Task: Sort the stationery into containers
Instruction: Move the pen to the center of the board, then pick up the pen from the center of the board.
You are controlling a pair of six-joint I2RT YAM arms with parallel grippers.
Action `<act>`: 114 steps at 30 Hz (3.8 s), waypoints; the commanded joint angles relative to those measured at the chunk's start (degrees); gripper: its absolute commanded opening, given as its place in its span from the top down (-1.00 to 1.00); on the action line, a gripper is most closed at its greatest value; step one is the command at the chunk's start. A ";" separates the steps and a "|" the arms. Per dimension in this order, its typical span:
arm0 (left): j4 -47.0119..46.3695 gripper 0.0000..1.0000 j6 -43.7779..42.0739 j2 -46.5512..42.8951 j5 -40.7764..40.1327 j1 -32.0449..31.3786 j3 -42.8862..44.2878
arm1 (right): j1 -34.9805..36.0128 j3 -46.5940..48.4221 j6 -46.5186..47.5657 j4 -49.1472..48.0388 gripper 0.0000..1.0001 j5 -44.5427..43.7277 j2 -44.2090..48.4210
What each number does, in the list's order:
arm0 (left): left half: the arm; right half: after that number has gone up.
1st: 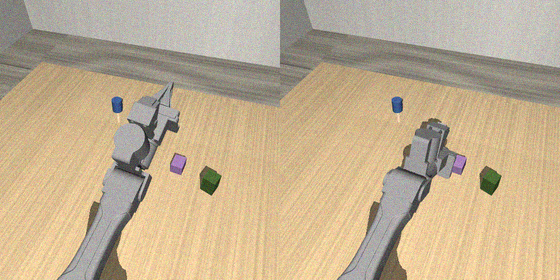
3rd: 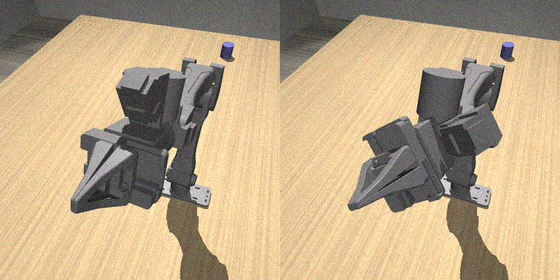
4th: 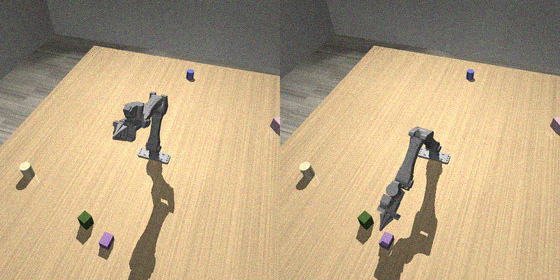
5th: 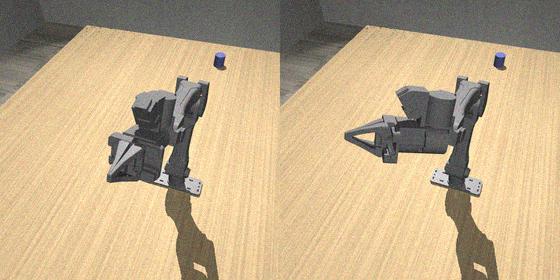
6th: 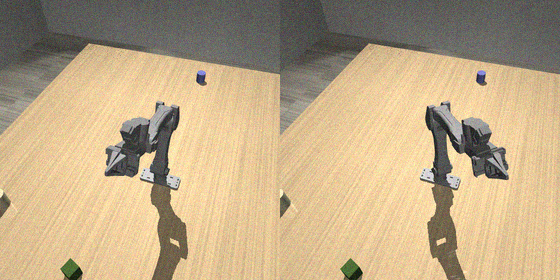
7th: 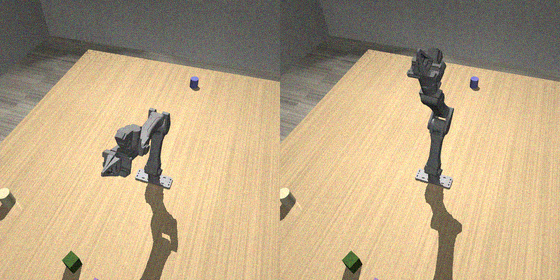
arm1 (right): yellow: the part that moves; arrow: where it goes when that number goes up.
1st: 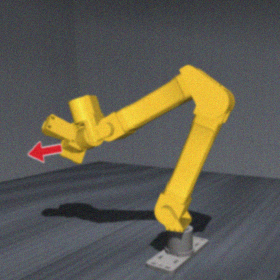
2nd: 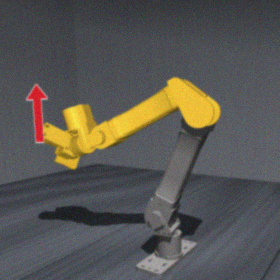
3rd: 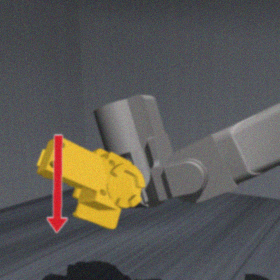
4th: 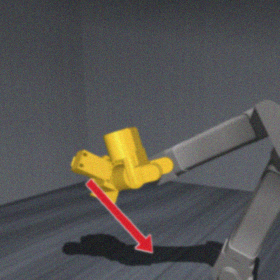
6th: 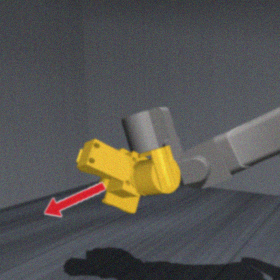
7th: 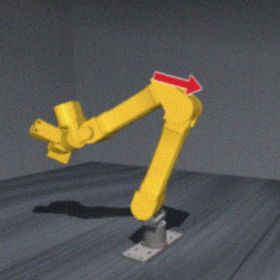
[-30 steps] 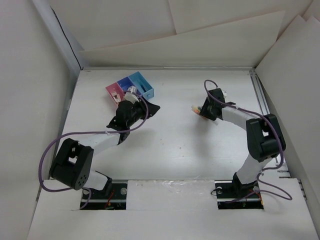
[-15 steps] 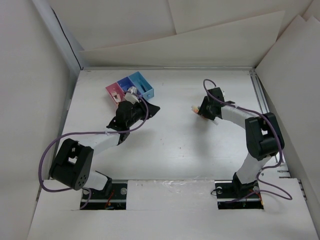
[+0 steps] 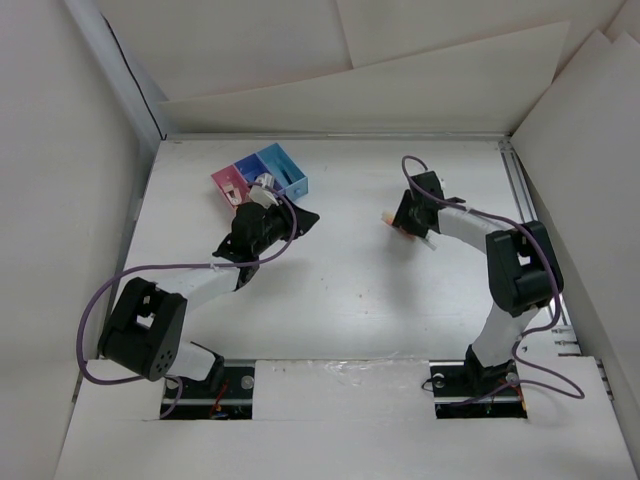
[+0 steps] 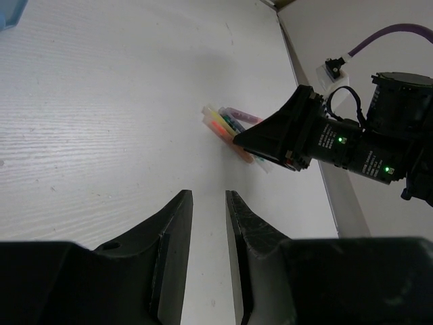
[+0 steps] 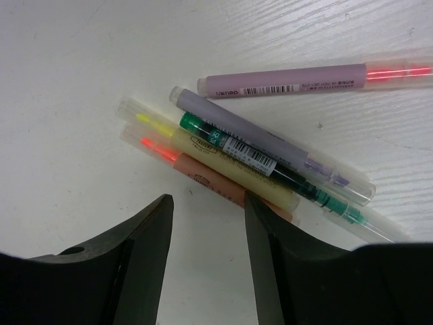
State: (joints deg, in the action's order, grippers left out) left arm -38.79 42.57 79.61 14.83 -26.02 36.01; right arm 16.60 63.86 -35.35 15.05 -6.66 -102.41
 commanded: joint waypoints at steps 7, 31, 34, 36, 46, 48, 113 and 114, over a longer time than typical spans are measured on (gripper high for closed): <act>-2.61 0.55 -0.99 -2.62 0.81 0.09 -0.59 | 1.07 3.90 1.16 2.97 -0.04 -3.01 -1.12; -2.08 0.55 -0.99 -3.15 0.81 0.62 -0.59 | 5.99 3.46 2.22 6.57 -0.02 -9.60 3.71; -2.08 0.57 -0.99 -3.15 0.81 0.62 -0.59 | 5.99 5.75 3.27 7.71 -0.08 -8.21 0.64; -2.08 0.57 -0.99 -3.15 0.81 0.62 -0.59 | 6.51 7.07 3.27 8.33 -0.11 -8.20 -1.99; -2.08 0.57 -0.99 -3.15 0.81 0.62 -0.59 | 8.18 5.93 4.42 6.84 -0.24 -3.28 -3.40; -2.08 0.57 -0.99 -3.15 0.81 0.62 -0.59 | 8.18 5.93 4.94 6.84 -0.24 -1.44 -3.41; -1.38 0.21 0.76 14.08 12.42 -3.33 8.64 | 19.70 -5.06 6.09 -11.97 1.00 16.32 13.64; -2.16 0.21 0.76 14.08 12.42 -3.86 8.64 | 19.70 -5.58 6.09 -11.97 1.00 16.32 13.64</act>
State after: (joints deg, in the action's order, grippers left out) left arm -38.76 43.42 93.56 27.62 -29.23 42.30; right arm 35.73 58.96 -29.36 6.02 8.49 -91.09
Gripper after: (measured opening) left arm 0.399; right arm 0.098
